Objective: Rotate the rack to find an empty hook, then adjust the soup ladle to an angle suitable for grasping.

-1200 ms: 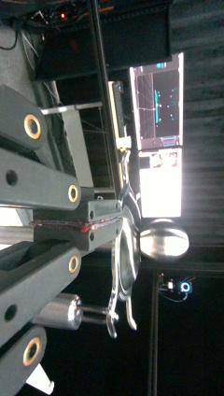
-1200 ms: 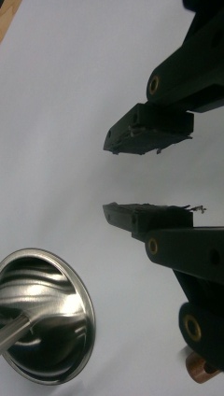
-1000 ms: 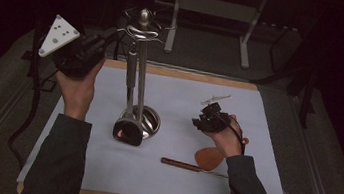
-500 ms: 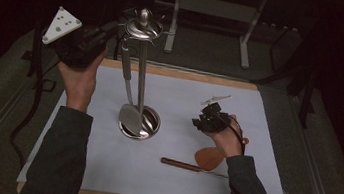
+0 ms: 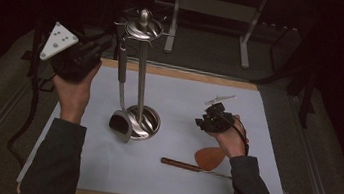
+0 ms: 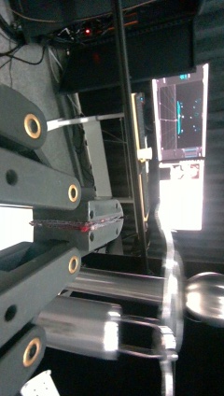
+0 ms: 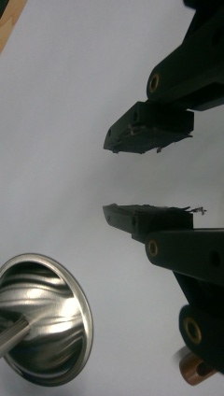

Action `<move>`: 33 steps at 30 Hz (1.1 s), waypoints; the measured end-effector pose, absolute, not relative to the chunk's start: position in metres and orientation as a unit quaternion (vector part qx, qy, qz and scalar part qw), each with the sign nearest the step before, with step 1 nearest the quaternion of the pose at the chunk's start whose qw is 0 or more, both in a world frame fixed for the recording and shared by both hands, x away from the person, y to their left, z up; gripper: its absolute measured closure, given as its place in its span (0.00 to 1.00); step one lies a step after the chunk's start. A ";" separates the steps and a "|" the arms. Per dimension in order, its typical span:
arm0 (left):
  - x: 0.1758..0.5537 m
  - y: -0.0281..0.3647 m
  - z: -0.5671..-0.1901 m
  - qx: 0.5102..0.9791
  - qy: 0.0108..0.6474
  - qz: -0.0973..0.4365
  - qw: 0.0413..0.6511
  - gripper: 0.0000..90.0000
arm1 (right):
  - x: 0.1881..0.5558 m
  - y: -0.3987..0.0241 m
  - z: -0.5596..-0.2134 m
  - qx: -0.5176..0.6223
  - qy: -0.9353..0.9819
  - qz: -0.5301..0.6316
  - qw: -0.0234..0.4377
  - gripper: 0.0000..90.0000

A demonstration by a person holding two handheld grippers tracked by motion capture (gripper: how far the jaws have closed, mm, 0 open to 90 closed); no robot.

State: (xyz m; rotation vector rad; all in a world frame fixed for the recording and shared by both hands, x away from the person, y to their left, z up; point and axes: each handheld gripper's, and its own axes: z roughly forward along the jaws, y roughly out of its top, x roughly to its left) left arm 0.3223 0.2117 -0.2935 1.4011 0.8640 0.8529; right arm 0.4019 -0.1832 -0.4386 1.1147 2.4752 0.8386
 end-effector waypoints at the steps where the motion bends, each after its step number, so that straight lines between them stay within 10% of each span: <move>1: 0.321 0.214 -0.298 0.604 0.377 0.367 0.599 1.00 | 0.402 -0.184 -0.439 0.388 0.861 0.293 0.150 0.69; 33: 0.288 0.236 -0.486 0.639 0.434 0.300 0.560 0.88 | 0.396 -0.197 -0.445 0.345 0.891 0.259 0.144 0.65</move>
